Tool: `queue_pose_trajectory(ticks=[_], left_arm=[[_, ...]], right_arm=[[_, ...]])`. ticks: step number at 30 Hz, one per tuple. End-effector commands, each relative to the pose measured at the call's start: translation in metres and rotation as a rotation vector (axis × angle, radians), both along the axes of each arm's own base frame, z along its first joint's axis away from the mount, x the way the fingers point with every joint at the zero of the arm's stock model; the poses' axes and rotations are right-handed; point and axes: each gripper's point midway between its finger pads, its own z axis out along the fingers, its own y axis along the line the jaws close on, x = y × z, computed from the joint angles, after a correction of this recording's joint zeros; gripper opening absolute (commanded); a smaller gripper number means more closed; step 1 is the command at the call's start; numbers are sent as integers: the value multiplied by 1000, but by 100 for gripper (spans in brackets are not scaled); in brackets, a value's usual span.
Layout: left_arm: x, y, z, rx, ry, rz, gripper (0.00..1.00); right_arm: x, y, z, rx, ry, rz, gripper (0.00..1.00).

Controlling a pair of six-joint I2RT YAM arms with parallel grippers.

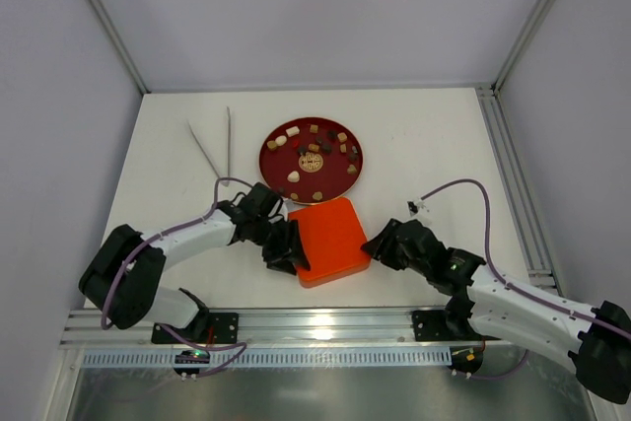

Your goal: Pack the chocolate

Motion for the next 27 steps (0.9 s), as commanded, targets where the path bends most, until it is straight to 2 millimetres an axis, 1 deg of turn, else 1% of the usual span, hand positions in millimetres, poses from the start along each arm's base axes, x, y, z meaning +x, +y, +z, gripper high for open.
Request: queue_pose_trajectory(ticks=[1,5,6,11,15,18,21,24,27], left_arm=[[11,29,-35,186,-38,32,46],[14,29,-33,181,-37,31,46],[16,31,-33,183,-39,31,46],[18,30,-34,177,-23,27,46],[19,31,-34,176,-17,19,46],[19,30,-35,174,-7,15,46],[21,30,-36,174,-8,12,47],[23,29,-37,172,-3,11,46],[23,28,-39,166,2,10,46]], right_arm=[[-73,-53,-67,-273,301,86,40],[-68,-52,-53,-277,276,84,40],[-70,-55,-54,-300,289,87,39],[-75,-48,-54,-295,300,112,38],[-77,-48,-55,-314,311,124,39],[-78,-47,-52,-316,307,131,40],[-82,-49,-55,-333,328,139,39],[-87,-48,-58,-335,348,146,33],[-99,-47,-69,-349,380,157,29]])
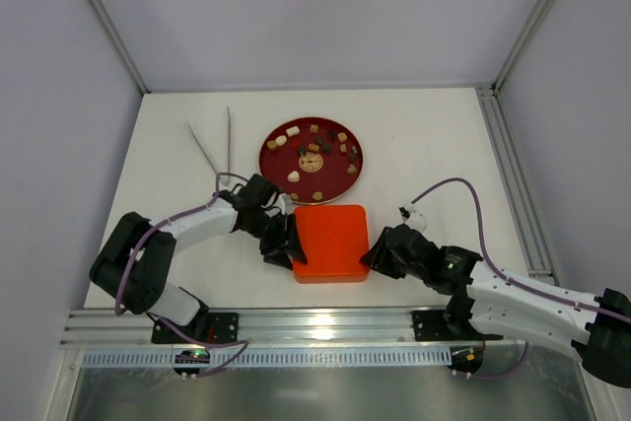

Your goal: Pack the chocolate

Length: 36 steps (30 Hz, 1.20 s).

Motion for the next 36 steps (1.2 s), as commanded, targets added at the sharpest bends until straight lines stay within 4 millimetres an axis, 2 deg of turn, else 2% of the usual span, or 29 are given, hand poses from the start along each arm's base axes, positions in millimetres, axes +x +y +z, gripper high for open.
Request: queue_pose_trajectory(ticks=[1,4,8,13,18,22,27,31,36], left_arm=[[11,22,-38,171,-56,20,46],[8,22,-41,168,-43,19,46],[6,22,-41,161,-36,22,46],[7,20,-36,145,-45,25,46],[7,18,-31,131,-47,32,46],[12,14,-23,112,-68,48,48],[26,6,-8,76,-125,74,53],[40,5,3,68,-199,95,59],[72,9,20,5,-282,183,63]], right_arm=[[-70,-52,-75,-275,279,73,28],[-78,-55,-87,-309,301,77,27],[-76,-54,-89,-297,283,64,28],[-62,-47,-64,-294,216,69,34],[-56,-52,-59,-313,194,58,41],[-42,-51,-54,-274,177,72,42],[-21,-58,-46,-275,158,68,43],[-7,-56,-36,-274,152,117,46],[5,-49,-28,-286,133,199,49]])
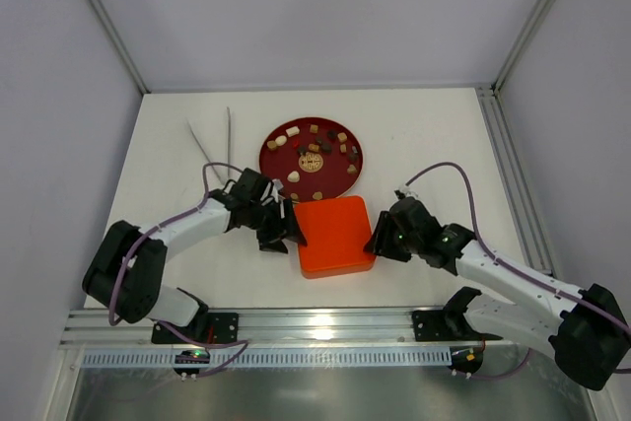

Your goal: Pack the chocolate

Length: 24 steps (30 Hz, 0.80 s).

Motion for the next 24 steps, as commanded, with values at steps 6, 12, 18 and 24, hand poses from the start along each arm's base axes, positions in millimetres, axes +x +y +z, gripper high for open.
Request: queue_pose_trajectory(ticks=[6,12,18,24], left_arm=[[75,-7,38,-137,-209,134,63],[99,-14,30,-136,-236,154,60],[102,2,11,-27,-250,192,55],[85,9,-9,63,-226,144,51]], right_arm=[[-23,-24,-20,-184,107,158,50],[-23,-26,-12,-199,108,166,51],[-26,-30,-7,-198,99,156,52],[-28,-31,-5,-186,92,148,52]])
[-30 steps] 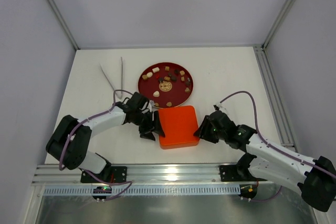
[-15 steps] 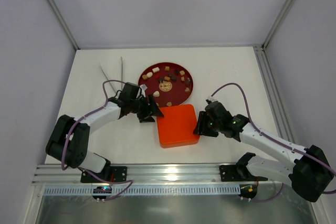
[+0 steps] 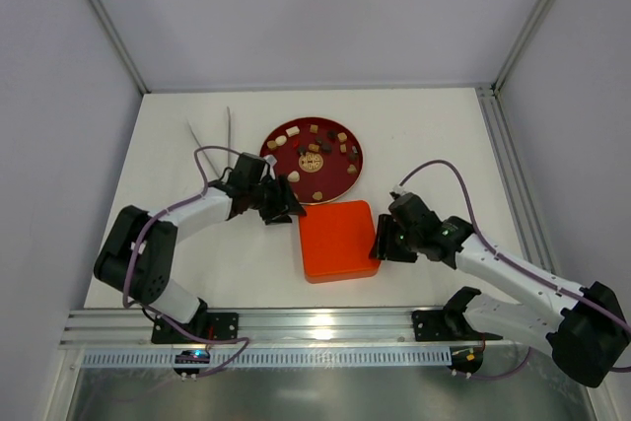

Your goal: Pack the chocolate

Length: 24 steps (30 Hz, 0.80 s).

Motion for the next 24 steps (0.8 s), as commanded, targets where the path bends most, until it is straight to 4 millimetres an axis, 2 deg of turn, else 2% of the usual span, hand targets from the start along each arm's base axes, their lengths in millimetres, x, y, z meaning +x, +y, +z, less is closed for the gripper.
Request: queue_pose_trajectory(ticks=[1,3,8,10,14,16,17,18,19,20,21,24], left_arm=[[-6,9,-17,116,-9,-19,51],[-12,3,-20,127,-5,-44,50],[-28,12,-42,202,60,-60,48],[-32,15,-42,215,66,-68,48],[-23,15,-12,203,8,-83,55],[-14,11,15,173,-36,-102,58],[-10,11,24,164,-53,-100,59],[-6,9,44,139,-87,-104,60],[-4,8,56,119,-113,-110,61],[-2,8,66,110,-136,-109,61],[-1,9,87,83,-177,-107,61],[-7,9,111,54,-220,-124,62]], right_arm=[[-15,-20,-12,-88,47,11,52],[-15,-20,-13,-80,42,6,53],[-15,-19,-12,-64,30,-3,53],[-8,-22,-7,-74,-12,-23,54],[8,-18,19,-41,-86,-42,57],[16,-17,30,-34,-118,-42,57],[23,-14,43,-17,-149,-43,61],[27,-15,49,-14,-162,-50,63],[33,-18,57,-25,-188,-65,64],[42,-17,75,-15,-235,-66,68],[46,-20,85,-16,-267,-78,71],[62,-31,125,-22,-395,-121,80]])
